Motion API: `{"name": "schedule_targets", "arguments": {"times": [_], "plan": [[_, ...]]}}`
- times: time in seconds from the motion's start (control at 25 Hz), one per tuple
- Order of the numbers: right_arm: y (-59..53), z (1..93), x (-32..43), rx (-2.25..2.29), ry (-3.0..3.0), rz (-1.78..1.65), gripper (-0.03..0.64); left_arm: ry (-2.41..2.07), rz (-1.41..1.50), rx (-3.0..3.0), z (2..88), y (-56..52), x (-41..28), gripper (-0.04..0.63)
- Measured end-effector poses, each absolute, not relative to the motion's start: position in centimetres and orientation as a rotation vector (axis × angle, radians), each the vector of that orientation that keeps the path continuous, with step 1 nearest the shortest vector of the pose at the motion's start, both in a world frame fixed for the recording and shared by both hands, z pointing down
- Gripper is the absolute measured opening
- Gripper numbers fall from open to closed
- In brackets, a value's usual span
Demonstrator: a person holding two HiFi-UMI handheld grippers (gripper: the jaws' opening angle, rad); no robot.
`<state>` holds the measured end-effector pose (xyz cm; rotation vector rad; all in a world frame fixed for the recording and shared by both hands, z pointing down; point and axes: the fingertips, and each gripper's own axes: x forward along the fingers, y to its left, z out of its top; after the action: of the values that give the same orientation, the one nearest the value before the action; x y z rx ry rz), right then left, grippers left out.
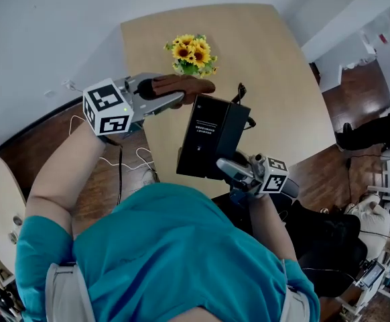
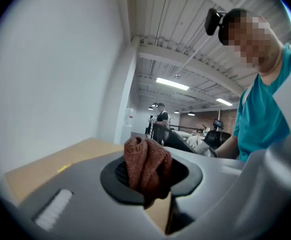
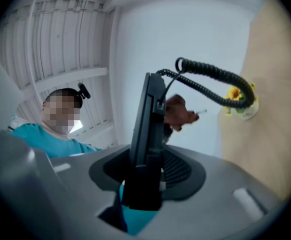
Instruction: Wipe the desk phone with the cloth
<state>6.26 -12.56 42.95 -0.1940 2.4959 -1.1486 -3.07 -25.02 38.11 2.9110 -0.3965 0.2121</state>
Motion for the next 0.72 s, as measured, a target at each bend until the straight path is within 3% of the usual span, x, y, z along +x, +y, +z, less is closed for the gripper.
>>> {"name": "schedule_targets", "arguments": {"times": [0.28,0.52,0.72], "plan": [[-10.0,43.7,3.5,-0.117,2.528,-1.193,0.175,0.167,0.253,2.885,34.9,-22.8,0.0,0.086],[-9.5,43.3,3.8,-0.087,2.511,-1.214,0.175,0.297,0.17,2.763,35.1,-22.3,-0.7,0.086],[-8.6,43.8,3.2,-0.056,2.588,-1.209,0.175,0.577,0.367,2.767,35.6,-19.7,-1.6,0.086]]}}
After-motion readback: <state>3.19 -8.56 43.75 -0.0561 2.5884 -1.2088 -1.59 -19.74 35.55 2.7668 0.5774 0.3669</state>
